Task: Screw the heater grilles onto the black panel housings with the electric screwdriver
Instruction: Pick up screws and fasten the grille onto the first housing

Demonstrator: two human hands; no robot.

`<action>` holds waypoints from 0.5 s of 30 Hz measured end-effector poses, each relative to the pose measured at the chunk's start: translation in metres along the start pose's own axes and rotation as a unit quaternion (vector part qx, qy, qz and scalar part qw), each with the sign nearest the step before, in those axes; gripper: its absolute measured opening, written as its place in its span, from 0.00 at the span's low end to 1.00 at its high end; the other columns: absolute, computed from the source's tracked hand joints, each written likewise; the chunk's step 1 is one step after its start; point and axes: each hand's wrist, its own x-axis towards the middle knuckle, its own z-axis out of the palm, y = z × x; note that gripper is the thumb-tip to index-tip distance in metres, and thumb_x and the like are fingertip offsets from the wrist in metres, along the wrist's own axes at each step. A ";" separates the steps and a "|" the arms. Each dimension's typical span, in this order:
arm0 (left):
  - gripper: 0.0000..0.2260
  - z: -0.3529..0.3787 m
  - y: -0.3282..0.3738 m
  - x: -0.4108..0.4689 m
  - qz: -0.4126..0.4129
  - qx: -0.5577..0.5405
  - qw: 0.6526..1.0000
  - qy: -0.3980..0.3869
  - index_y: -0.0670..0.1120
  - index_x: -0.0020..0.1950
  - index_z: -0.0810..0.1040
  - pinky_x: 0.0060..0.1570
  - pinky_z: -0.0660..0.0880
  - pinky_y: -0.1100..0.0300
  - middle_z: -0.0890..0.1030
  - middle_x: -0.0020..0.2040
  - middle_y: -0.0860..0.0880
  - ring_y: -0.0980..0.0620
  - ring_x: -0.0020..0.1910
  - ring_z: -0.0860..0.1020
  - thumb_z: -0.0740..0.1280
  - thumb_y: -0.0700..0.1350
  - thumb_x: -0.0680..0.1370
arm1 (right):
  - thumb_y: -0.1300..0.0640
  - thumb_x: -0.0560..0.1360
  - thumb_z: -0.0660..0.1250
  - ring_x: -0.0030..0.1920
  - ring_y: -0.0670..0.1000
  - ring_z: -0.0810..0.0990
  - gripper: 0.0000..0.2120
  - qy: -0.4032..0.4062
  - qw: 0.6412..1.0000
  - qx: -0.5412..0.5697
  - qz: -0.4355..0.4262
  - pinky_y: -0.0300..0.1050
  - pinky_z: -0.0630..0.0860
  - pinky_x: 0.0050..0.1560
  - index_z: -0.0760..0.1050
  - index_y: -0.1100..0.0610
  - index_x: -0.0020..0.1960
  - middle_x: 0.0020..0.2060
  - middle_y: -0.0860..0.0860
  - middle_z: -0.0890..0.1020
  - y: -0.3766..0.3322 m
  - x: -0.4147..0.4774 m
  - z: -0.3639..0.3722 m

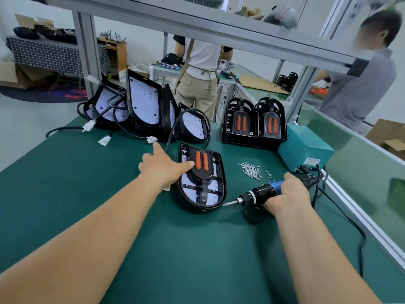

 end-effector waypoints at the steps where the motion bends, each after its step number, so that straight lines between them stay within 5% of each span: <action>1: 0.52 -0.001 -0.002 0.001 -0.014 -0.044 0.999 -0.017 0.46 0.81 0.44 0.62 0.69 0.52 0.61 0.76 0.39 0.38 0.72 0.65 0.75 0.61 0.70 | 0.57 0.77 0.66 0.38 0.51 0.68 0.07 0.004 1.000 -0.006 -0.004 0.49 0.73 0.45 0.69 0.56 0.45 0.40 0.50 0.69 -0.001 0.001 -0.002; 4: 0.44 -0.005 -0.003 0.003 -0.028 -0.091 0.994 -0.051 0.39 0.78 0.57 0.52 0.68 0.56 0.69 0.72 0.39 0.42 0.64 0.72 0.75 0.56 0.72 | 0.60 0.77 0.64 0.33 0.51 0.66 0.10 0.011 0.999 -0.034 -0.017 0.49 0.70 0.43 0.66 0.56 0.40 0.35 0.50 0.68 -0.003 0.002 -0.004; 7: 0.22 -0.003 0.000 0.006 -0.013 -0.116 0.990 -0.080 0.39 0.57 0.77 0.50 0.68 0.57 0.79 0.57 0.44 0.46 0.51 0.77 0.75 0.54 0.73 | 0.65 0.77 0.59 0.32 0.51 0.67 0.10 0.001 0.997 -0.080 -0.016 0.49 0.70 0.48 0.65 0.55 0.38 0.33 0.50 0.70 -0.002 0.003 -0.002; 15: 0.07 0.001 0.017 0.013 -0.019 -0.156 0.984 -0.089 0.41 0.43 0.79 0.50 0.71 0.57 0.79 0.41 0.48 0.49 0.43 0.77 0.75 0.43 0.73 | 0.66 0.78 0.55 0.49 0.55 0.64 0.11 0.027 0.975 -0.218 -0.042 0.44 0.67 0.42 0.66 0.53 0.57 0.54 0.54 0.65 0.004 -0.006 0.013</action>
